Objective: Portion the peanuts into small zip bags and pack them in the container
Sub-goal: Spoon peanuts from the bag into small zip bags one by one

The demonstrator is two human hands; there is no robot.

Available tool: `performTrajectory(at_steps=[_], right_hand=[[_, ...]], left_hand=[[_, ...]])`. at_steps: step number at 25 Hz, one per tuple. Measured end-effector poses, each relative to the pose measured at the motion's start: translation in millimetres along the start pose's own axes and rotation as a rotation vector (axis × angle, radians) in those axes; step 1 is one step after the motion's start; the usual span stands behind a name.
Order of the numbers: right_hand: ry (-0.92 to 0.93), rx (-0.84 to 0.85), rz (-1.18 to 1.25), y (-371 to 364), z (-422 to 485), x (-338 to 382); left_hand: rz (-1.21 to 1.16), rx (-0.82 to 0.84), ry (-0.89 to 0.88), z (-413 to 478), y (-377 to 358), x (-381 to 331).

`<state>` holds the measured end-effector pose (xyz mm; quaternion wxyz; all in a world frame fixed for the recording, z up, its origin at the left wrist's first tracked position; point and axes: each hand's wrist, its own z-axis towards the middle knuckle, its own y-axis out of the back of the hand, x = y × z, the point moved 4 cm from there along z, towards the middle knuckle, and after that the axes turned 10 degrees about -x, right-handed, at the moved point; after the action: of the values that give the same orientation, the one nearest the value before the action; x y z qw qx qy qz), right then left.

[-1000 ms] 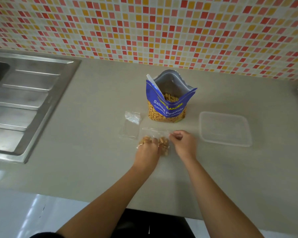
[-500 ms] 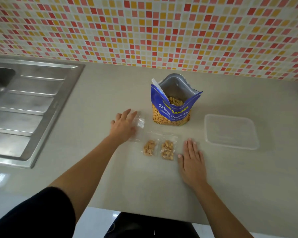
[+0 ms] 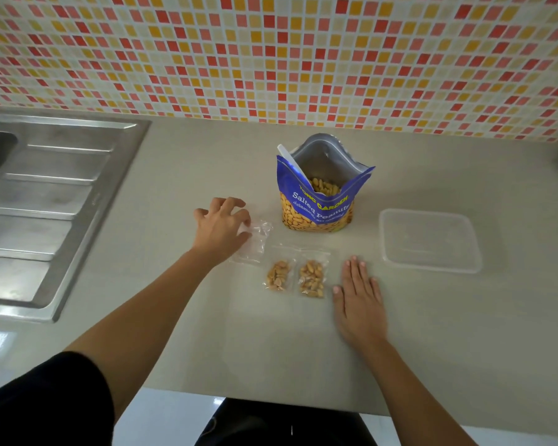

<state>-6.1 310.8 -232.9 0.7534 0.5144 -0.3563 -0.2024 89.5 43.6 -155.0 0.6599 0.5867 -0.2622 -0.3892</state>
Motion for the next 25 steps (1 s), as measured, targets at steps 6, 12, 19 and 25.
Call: performTrajectory(at_steps=[6, 12, 19, 25], right_hand=[[-0.128, -0.274, 0.539, 44, 8, 19], [-0.521, 0.104, 1.27, 69, 38, 73], [-0.591, -0.045, 1.18, 89, 47, 65], [-0.551, -0.01, 1.134, 99, 48, 58]], left_hand=[[-0.768, 0.202, 0.359, -14, 58, 5], [-1.489, 0.42, 0.707, -46, 63, -58], [-1.567, 0.367, 0.763, -54, 47, -81], [-1.519, 0.255, 0.664, -50, 47, -82]])
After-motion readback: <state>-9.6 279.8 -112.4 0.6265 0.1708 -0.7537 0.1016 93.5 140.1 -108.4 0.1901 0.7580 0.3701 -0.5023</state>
